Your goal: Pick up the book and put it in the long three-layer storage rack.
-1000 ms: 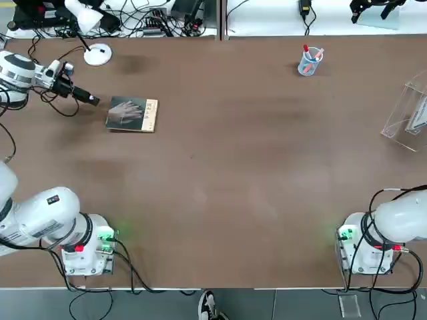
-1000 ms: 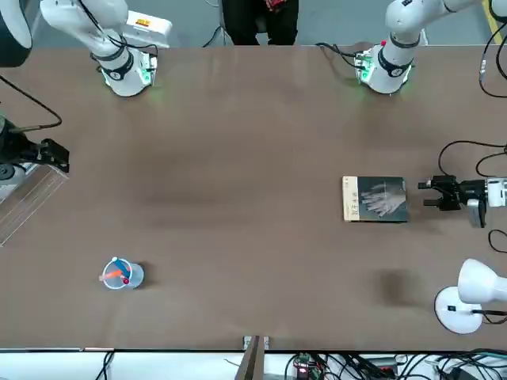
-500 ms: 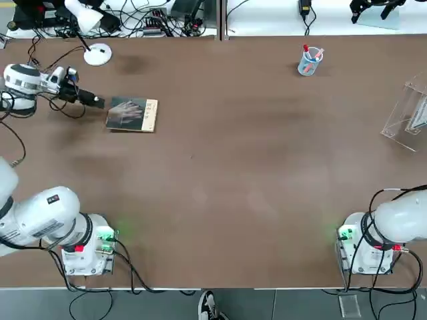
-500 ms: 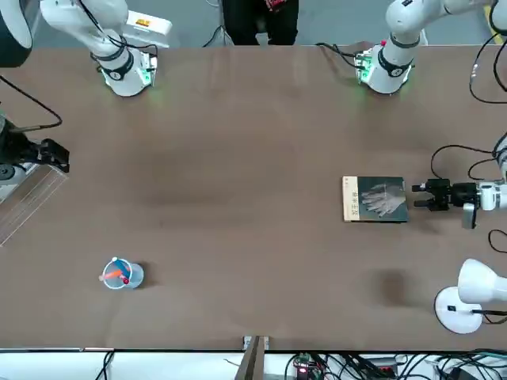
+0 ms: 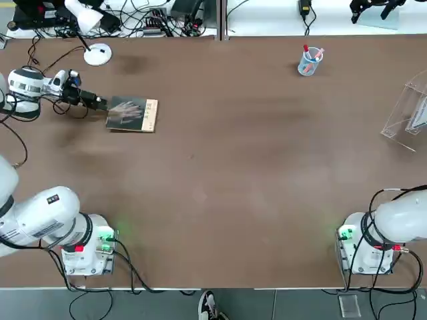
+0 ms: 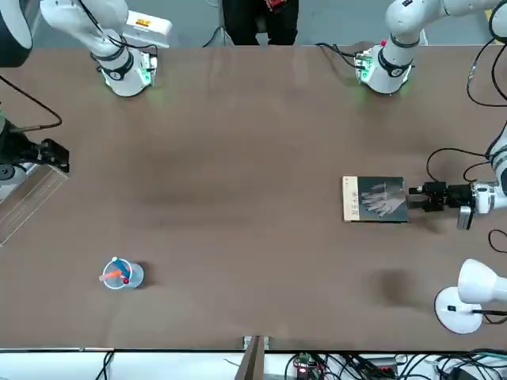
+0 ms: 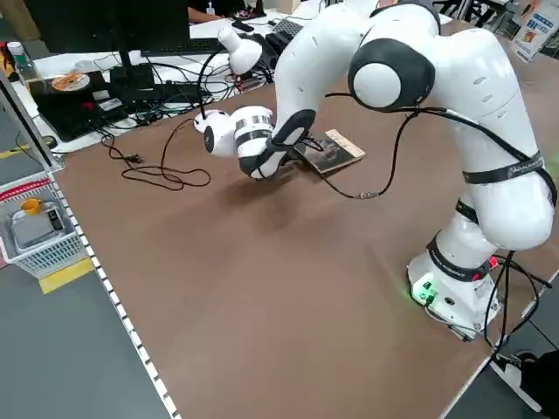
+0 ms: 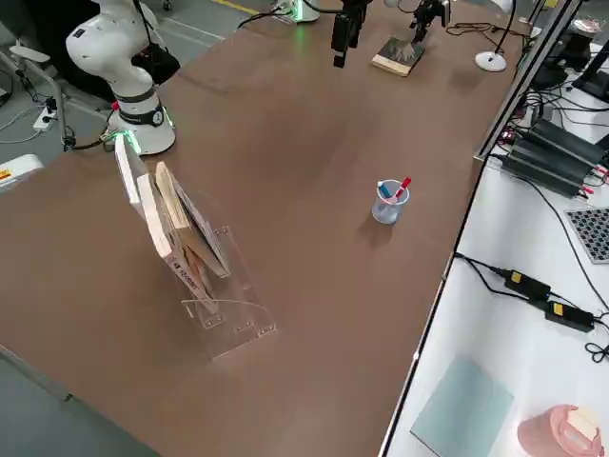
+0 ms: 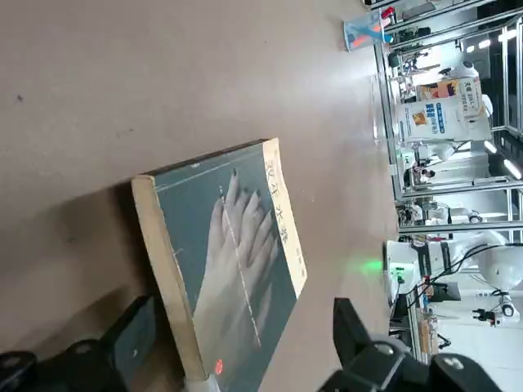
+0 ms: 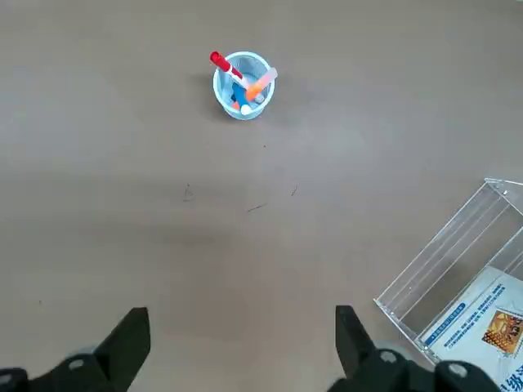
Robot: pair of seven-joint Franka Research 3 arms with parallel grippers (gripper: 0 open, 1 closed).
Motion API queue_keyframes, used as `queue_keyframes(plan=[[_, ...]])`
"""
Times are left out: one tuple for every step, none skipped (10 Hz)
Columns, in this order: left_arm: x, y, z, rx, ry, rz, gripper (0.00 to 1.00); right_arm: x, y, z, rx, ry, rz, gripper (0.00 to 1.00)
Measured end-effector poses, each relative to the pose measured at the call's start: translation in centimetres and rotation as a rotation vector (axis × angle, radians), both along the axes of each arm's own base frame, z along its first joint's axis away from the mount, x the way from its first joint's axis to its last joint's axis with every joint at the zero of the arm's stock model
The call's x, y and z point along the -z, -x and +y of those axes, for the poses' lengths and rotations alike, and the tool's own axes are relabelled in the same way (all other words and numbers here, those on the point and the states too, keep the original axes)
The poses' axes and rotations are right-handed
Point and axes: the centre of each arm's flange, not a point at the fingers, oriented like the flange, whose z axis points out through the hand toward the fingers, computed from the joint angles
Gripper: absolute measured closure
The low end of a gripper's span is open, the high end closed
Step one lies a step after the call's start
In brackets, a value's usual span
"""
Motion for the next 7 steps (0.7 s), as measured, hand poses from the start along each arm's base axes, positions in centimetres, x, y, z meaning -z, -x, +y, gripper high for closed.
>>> queue_keyframes(plan=[[-0.03,-0.02,-0.01,-0.001,0.001,0.003,0.05,0.0,0.0,0.0,0.0,0.0,0.0,0.0],[-0.01,-0.02,-0.04,-0.003,0.004,0.005,0.05,0.0,0.0,0.0,0.0,0.0,0.0,0.0],[0.07,-0.03,-0.11,-0.008,0.009,0.007,0.07,0.0,0.0,0.0,0.0,0.0,0.0,0.0],[0.24,-0.02,-0.21,-0.013,0.016,0.009,0.07,0.0,0.0,0.0,0.0,0.0,0.0,0.0],[0.5,0.0,-0.34,-0.017,0.023,0.013,0.06,0.01,0.0,0.0,0.0,0.0,0.0,0.0],[0.76,0.01,-0.5,-0.022,0.03,0.016,0.06,0.01,0.0,0.0,0.0,0.0,0.0,0.0],[0.97,-0.02,-0.63,-0.025,0.035,0.018,0.06,0.01,0.0,0.0,0.0,0.0,0.0,0.0]])
